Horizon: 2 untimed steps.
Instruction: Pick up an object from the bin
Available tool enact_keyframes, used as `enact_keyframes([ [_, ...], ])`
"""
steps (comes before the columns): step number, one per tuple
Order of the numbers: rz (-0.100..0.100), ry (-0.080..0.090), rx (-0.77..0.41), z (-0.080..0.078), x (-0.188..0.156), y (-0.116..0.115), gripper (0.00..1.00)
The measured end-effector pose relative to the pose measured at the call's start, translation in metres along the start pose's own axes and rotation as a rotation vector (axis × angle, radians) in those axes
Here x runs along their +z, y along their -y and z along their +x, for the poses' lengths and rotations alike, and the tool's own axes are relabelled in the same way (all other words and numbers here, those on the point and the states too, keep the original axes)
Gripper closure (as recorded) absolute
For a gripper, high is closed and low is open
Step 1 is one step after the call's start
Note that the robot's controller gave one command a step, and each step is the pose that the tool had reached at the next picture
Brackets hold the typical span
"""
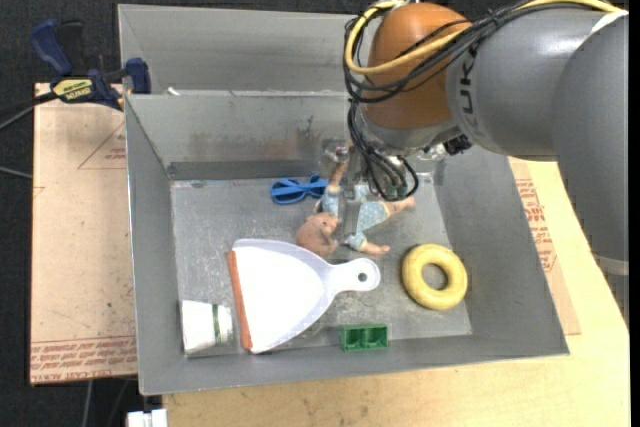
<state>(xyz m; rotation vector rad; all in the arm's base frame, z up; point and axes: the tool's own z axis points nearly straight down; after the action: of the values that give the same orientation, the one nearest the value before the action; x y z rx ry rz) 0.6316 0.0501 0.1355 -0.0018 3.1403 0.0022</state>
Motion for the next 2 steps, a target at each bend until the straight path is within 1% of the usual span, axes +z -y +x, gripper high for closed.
enact_keyframes([
  [1,0.000,0.007,-0.081,-0.004,0.017,-0.001,0.00],
  [2,-0.001,-0.007,0.331,-0.019,0.046,-0.014,1.00],
])
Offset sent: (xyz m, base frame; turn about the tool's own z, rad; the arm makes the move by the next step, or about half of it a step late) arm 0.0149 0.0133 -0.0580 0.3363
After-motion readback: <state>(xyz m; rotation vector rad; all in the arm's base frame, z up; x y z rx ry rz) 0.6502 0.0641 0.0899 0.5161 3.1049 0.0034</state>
